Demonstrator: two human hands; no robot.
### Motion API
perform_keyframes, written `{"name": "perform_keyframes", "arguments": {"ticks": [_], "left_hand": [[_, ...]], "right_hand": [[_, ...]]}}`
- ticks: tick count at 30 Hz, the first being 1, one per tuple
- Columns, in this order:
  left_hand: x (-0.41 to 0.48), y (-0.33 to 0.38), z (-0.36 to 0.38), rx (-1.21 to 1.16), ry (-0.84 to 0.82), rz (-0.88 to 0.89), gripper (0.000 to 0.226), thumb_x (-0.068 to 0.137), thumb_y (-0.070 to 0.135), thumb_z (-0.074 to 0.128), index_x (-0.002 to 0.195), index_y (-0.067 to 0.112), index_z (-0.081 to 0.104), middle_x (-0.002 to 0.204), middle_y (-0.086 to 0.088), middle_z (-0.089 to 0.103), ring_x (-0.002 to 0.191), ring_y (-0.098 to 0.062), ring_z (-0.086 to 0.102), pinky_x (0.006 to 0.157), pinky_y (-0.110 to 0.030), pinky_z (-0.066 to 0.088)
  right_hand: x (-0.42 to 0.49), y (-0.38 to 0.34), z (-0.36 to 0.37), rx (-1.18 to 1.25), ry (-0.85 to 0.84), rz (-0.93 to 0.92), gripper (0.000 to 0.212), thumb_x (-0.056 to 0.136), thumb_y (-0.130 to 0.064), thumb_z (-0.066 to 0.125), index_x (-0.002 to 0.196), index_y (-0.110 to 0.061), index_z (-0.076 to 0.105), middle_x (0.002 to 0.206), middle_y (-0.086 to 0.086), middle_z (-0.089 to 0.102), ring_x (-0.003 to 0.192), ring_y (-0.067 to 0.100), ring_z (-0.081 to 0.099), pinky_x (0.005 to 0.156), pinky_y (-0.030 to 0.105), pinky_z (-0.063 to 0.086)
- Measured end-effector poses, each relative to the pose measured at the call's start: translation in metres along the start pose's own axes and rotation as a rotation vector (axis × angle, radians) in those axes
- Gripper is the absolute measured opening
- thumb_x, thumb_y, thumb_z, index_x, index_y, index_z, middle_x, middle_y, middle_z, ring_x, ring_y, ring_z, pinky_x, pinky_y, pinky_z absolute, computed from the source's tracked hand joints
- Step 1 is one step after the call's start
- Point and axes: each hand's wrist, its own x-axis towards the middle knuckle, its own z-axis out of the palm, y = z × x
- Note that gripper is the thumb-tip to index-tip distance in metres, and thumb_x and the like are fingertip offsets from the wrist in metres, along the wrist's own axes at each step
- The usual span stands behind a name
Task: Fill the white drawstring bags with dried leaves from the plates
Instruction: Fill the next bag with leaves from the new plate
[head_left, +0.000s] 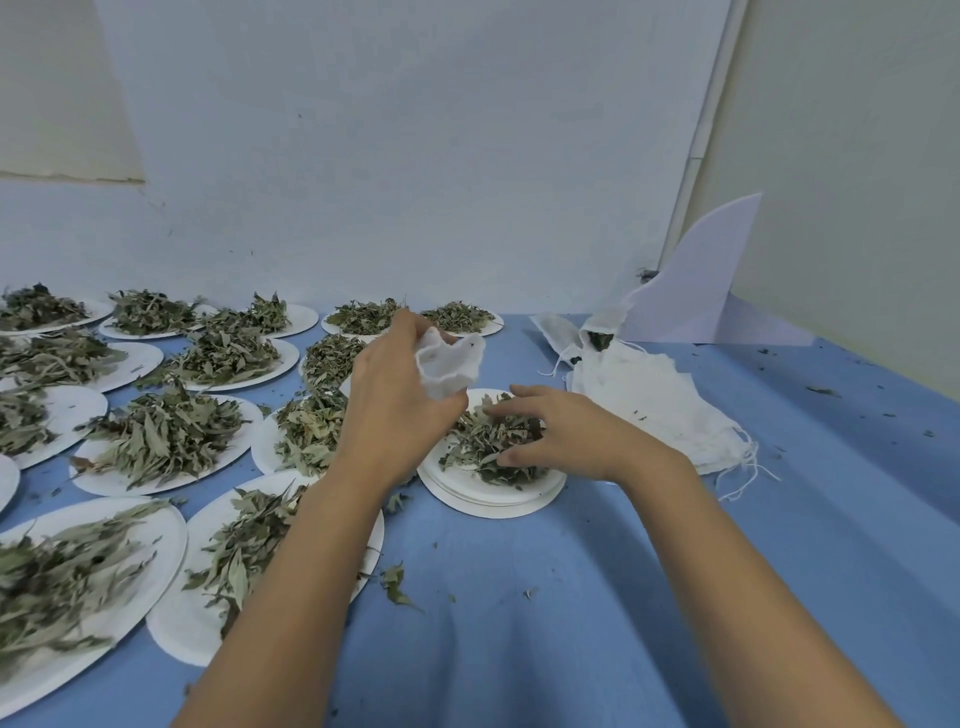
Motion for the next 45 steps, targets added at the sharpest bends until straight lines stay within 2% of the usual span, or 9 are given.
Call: {"name": "perform_keyframes", "arguments": {"ticks": [2, 4, 7, 9, 13, 20, 27, 34, 45], "left_hand": [[0.000, 0.003, -0.001, -0.019, 0.031, -0.010, 0.044, 0.068, 0.027, 0.063, 0.094, 0.042, 0.030, 0.096, 0.005, 0.058, 0.093, -0.024, 0.056, 0.078, -0.051, 0.049], [0.000, 0.003, -0.002, -0.022, 0.058, 0.023, 0.053, 0.069, 0.027, 0.065, 0.103, 0.048, 0.031, 0.092, 0.017, 0.055, 0.096, -0.005, 0.055, 0.087, -0.049, 0.046], [0.002, -0.002, -0.002, 0.129, 0.055, 0.105, 0.065, 0.075, 0.024, 0.072, 0.128, 0.040, 0.037, 0.091, 0.020, 0.047, 0.090, 0.016, 0.039, 0.097, -0.032, 0.025], [0.004, -0.003, -0.002, 0.273, 0.041, 0.148, 0.068, 0.075, 0.026, 0.073, 0.134, 0.033, 0.039, 0.096, 0.017, 0.047, 0.096, 0.002, 0.042, 0.095, -0.025, 0.016], [0.006, -0.003, -0.003, 0.443, 0.032, 0.220, 0.069, 0.073, 0.019, 0.075, 0.134, 0.024, 0.044, 0.106, 0.003, 0.059, 0.110, -0.019, 0.051, 0.104, -0.032, 0.014], [0.007, -0.008, 0.001, 0.616, 0.020, 0.273, 0.060, 0.069, 0.007, 0.074, 0.123, 0.017, 0.051, 0.109, 0.002, 0.062, 0.110, -0.022, 0.053, 0.104, -0.031, 0.012], [0.004, -0.029, 0.008, 0.717, -0.101, 0.127, 0.047, 0.076, 0.014, 0.065, 0.120, 0.020, 0.047, 0.098, 0.009, 0.048, 0.106, -0.019, 0.047, 0.104, -0.036, 0.013], [0.005, -0.036, 0.012, 0.693, -0.083, 0.099, 0.045, 0.078, 0.021, 0.065, 0.119, 0.021, 0.048, 0.109, 0.006, 0.053, 0.110, -0.018, 0.045, 0.103, -0.036, 0.015], [0.002, -0.031, 0.026, 0.753, -0.103, 0.165, 0.045, 0.079, 0.030, 0.065, 0.119, 0.020, 0.047, 0.111, 0.007, 0.054, 0.115, -0.017, 0.046, 0.102, -0.036, 0.011]], "right_hand": [[0.002, 0.000, 0.003, -0.076, 0.030, -0.028, 0.051, 0.086, -0.033, 0.068, 0.134, -0.038, 0.051, 0.149, -0.004, 0.037, 0.133, 0.016, 0.038, 0.104, 0.026, 0.030], [0.003, -0.001, 0.006, -0.127, 0.045, -0.041, 0.046, 0.087, -0.030, 0.067, 0.131, -0.034, 0.055, 0.139, -0.002, 0.046, 0.125, 0.018, 0.044, 0.102, 0.028, 0.035], [0.005, -0.001, 0.011, -0.159, 0.097, -0.045, 0.039, 0.088, -0.025, 0.066, 0.127, -0.030, 0.060, 0.124, 0.001, 0.053, 0.113, 0.020, 0.051, 0.095, 0.030, 0.040], [0.006, -0.002, 0.013, -0.165, 0.144, -0.055, 0.035, 0.089, -0.022, 0.065, 0.123, -0.028, 0.063, 0.118, 0.002, 0.056, 0.108, 0.020, 0.053, 0.089, 0.027, 0.040], [0.005, 0.000, 0.015, -0.149, 0.232, -0.067, 0.028, 0.089, -0.015, 0.063, 0.115, -0.021, 0.069, 0.113, 0.002, 0.061, 0.101, 0.018, 0.057, 0.084, 0.023, 0.041], [0.005, -0.001, 0.012, -0.030, 0.356, -0.055, 0.024, 0.088, -0.010, 0.061, 0.110, -0.014, 0.071, 0.108, 0.003, 0.068, 0.100, 0.015, 0.060, 0.077, 0.012, 0.035], [-0.002, -0.002, -0.003, 0.285, 0.490, -0.033, 0.019, 0.084, -0.007, 0.067, 0.099, -0.015, 0.075, 0.093, -0.003, 0.073, 0.081, 0.001, 0.062, 0.071, -0.003, 0.039], [-0.012, -0.010, -0.019, 0.486, 0.536, -0.097, 0.015, 0.082, -0.009, 0.071, 0.093, -0.019, 0.076, 0.082, -0.014, 0.072, 0.078, -0.007, 0.064, 0.068, 0.001, 0.041], [-0.012, -0.034, -0.019, -0.018, 0.378, -0.213, 0.026, 0.085, -0.004, 0.059, 0.104, -0.014, 0.074, 0.098, 0.001, 0.068, 0.092, 0.014, 0.061, 0.086, 0.036, 0.050]]}}
